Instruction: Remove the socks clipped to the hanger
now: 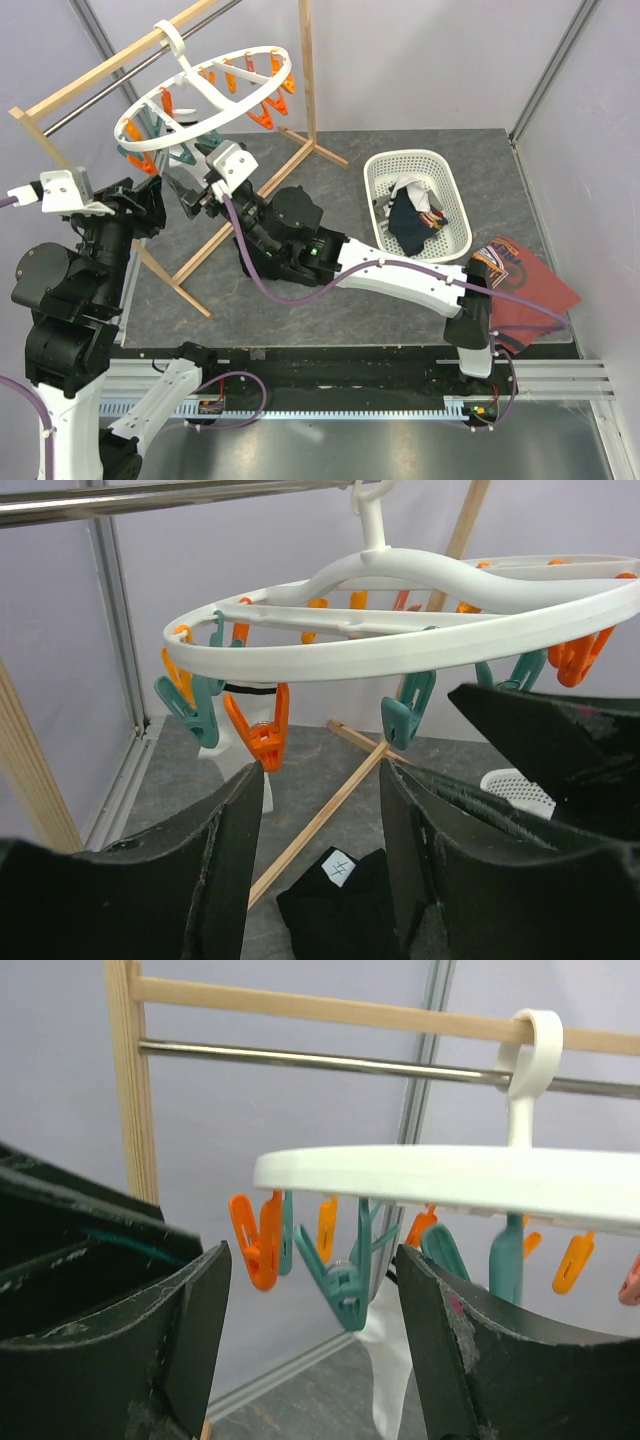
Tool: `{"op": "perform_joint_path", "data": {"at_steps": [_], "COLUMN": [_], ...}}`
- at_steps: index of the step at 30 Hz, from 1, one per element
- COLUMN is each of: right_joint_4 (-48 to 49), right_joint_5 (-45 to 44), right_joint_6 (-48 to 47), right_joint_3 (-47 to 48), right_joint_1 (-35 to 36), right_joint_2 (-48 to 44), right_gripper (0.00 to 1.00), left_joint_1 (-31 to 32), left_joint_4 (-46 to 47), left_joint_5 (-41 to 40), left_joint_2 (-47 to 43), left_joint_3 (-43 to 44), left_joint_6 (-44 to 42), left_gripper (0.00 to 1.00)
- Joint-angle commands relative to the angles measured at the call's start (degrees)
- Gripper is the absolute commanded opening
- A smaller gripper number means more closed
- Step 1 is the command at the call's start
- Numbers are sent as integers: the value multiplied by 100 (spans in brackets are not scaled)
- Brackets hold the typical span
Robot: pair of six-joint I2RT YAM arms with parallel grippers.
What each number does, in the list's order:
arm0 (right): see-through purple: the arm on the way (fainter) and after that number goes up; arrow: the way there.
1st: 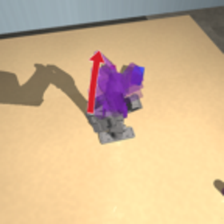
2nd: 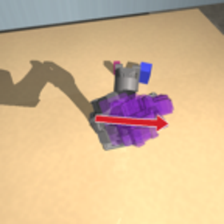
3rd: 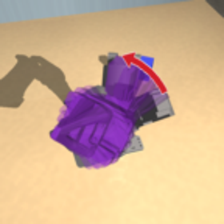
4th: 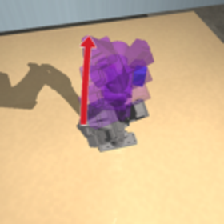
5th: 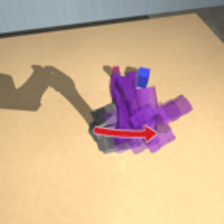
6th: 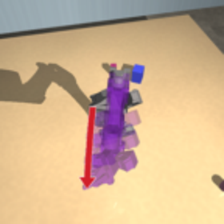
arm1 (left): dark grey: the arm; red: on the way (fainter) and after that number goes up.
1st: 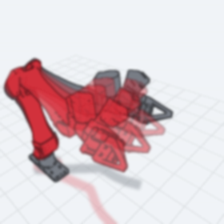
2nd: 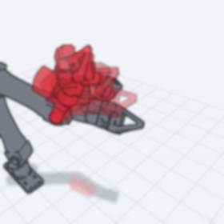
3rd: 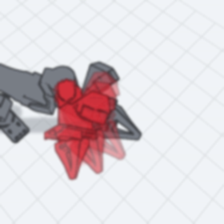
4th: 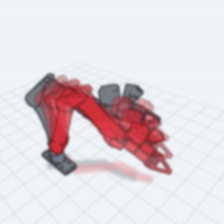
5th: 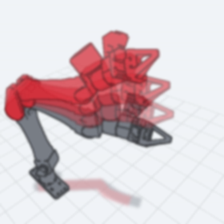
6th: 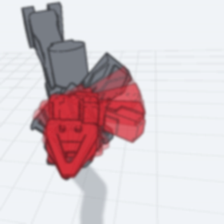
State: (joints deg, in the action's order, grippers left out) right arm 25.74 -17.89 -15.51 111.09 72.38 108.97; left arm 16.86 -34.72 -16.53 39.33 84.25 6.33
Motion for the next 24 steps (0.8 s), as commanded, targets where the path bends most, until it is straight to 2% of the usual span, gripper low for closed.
{"op": "perform_joint_path", "data": {"at_steps": [1,6,9,11,14,15,18,21,24], "right_joint_4": [-226,-411,-325,-262,-201,-131,62,282,248], "right_joint_5": [-57,-214,-469,-750,-1023,-1076,-1234,-1366,-1463], "right_joint_6": [-321,-540,-699,-980,-1165,-1174,-1305,-1446,-1280], "right_joint_3": [938,1512,1644,1679,1767,1758,1601,1495,1477], "right_joint_1": [31,31,74,110,145,145,145,101,-31], "right_joint_2": [493,959,1074,1135,1153,1136,1013,881,810], "right_gripper": [74,73,69,62,47,39,26,20,18], "left_joint_1": [19,19,19,19,19,19,19,10,19], "left_joint_4": [-43,-70,-70,-79,-79,-105,-184,-193,-184], "left_joint_5": [-166,-183,-280,-315,-315,-298,-306,-368,-289], "left_joint_2": [-92,-163,-198,-207,-180,-137,-145,-198,-172], "left_joint_3": [13,22,30,39,48,65,127,92,118], "left_joint_6": [-185,-158,-167,-193,-167,-167,-167,-150,-245], "left_gripper": [57,57,58,58,58,58,58,58,59]}}
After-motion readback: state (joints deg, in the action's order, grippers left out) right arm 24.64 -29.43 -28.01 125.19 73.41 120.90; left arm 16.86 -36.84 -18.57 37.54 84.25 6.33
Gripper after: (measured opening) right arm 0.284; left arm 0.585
